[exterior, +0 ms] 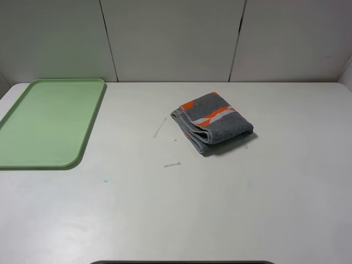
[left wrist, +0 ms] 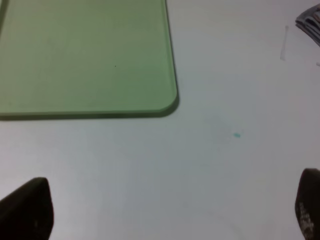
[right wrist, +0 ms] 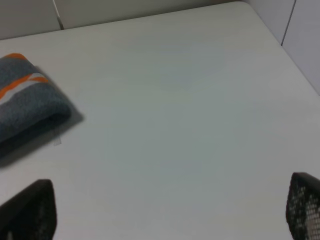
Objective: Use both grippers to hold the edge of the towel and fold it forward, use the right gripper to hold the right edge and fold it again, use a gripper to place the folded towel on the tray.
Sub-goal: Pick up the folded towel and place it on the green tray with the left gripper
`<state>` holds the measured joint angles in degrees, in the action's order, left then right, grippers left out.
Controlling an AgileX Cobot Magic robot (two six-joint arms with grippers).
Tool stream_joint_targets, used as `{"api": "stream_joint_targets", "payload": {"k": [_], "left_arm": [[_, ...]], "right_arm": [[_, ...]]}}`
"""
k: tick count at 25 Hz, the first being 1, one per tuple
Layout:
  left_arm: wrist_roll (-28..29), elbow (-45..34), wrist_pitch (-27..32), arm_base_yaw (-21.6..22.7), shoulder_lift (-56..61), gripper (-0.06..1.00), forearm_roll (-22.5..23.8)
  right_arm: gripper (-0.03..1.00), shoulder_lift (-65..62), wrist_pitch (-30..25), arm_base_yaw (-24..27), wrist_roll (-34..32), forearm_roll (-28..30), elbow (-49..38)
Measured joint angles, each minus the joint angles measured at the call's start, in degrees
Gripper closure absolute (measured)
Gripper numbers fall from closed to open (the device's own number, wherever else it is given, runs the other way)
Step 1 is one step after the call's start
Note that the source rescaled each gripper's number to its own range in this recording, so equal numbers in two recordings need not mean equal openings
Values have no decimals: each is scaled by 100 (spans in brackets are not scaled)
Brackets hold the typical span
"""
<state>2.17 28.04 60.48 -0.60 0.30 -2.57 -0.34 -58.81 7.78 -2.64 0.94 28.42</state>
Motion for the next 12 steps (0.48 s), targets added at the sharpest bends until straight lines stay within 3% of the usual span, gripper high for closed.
{"api": "stream_joint_targets", "payload": {"k": [12], "left_arm": [[0, 0, 0, 0, 0, -3, 0]], "right_arm": [[-3, -5, 0, 0, 0, 0, 0]]}}
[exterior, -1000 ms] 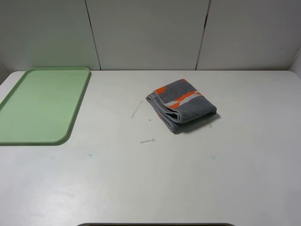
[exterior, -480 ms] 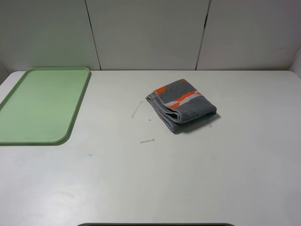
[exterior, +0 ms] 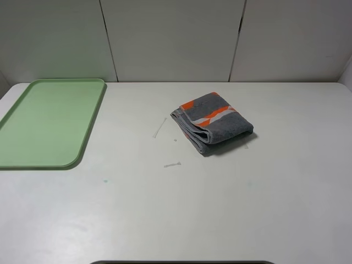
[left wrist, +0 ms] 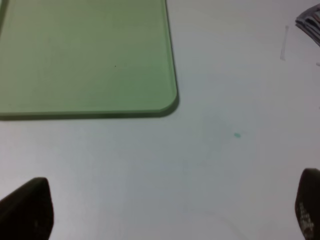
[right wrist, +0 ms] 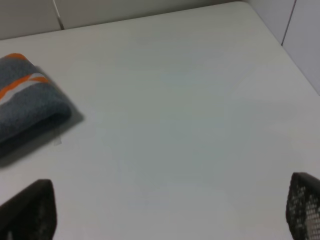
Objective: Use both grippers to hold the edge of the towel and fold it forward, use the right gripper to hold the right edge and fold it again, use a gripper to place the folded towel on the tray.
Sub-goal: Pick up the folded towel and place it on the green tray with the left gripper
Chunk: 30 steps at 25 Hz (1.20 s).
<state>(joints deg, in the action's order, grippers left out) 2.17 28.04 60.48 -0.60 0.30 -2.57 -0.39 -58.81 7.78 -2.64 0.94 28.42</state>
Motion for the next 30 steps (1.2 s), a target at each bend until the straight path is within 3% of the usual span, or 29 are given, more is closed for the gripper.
{"api": "stream_joint_targets", "payload": {"k": [30], "left_arm": [[0, 0, 0, 0, 0, -3, 0]], "right_arm": [[-3, 0, 0, 0, 0, -5, 0]]}}
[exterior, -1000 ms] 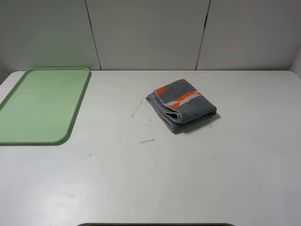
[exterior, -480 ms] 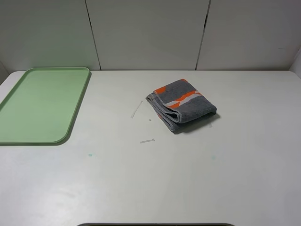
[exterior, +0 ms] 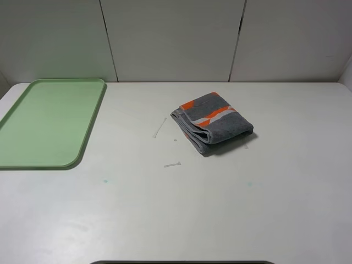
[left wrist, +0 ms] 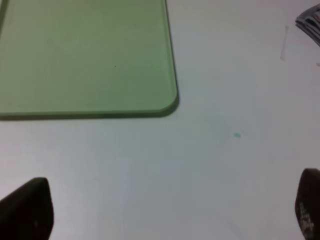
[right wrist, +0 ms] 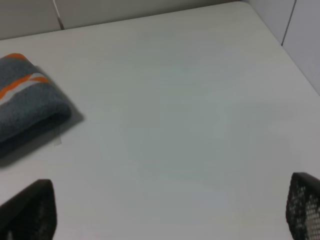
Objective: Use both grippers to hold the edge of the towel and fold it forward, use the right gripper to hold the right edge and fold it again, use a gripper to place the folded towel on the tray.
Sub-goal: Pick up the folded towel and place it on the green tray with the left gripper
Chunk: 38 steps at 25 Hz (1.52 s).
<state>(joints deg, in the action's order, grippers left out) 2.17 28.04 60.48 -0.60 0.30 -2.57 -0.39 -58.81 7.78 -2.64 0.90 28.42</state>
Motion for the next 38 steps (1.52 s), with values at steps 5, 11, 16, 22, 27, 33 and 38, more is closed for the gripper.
{"api": "stream_joint_targets", "payload": {"k": [5, 11, 16, 22, 27, 33, 38], "left_arm": [[0, 0, 0, 0, 0, -3, 0], [-248, 17, 0, 0, 0, -3, -37], [-415, 347, 260, 0, -601, -3, -117], [-760, 836, 266, 0, -1909, -3, -303], [-904, 1099, -129, 0, -2805, -3, -626], [-1016, 1123, -763, 0, -3804, -3, -1048], [-1428, 1123, -1274, 0, -4827, -3, -1692]], "right_arm": [[-3, 0, 0, 0, 0, 0, 0], [-3, 0, 0, 0, 0, 0, 0], [-3, 0, 0, 0, 5, 0, 0], [-3, 0, 0, 0, 5, 0, 0], [-3, 0, 0, 0, 5, 0, 0], [-3, 0, 0, 0, 5, 0, 0], [-3, 0, 0, 0, 5, 0, 0]]}}
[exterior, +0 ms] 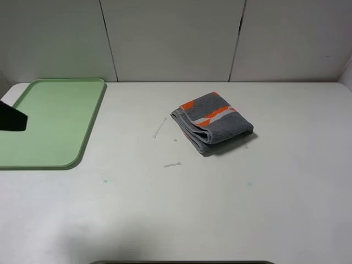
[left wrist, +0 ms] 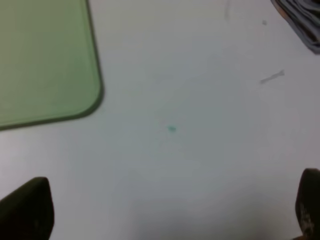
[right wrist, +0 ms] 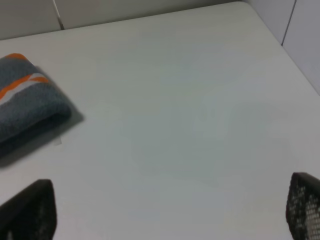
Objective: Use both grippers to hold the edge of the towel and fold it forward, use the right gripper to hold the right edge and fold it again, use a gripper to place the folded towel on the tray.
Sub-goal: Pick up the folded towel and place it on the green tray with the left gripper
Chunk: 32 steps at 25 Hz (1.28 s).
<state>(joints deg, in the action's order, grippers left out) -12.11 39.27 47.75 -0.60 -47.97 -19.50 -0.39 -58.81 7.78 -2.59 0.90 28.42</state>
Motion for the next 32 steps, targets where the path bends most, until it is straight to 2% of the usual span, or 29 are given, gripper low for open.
{"api": "stream_joint_targets", "payload": {"k": [5, 14, 22, 32], "left_arm": [[-613, 149, -471, -126, -995, -3, -618], [-625, 914, -1405, -1368, -2720, -3, -646], [117, 1921, -1663, -2451, -4285, -3, -6], [914, 3611, -1647, -3335, -5918, -3, 1117]], "right_arm": [[-3, 0, 0, 0, 0, 0, 0], [-3, 0, 0, 0, 0, 0, 0], [-3, 0, 0, 0, 0, 0, 0], [-3, 0, 0, 0, 0, 0, 0]]}}
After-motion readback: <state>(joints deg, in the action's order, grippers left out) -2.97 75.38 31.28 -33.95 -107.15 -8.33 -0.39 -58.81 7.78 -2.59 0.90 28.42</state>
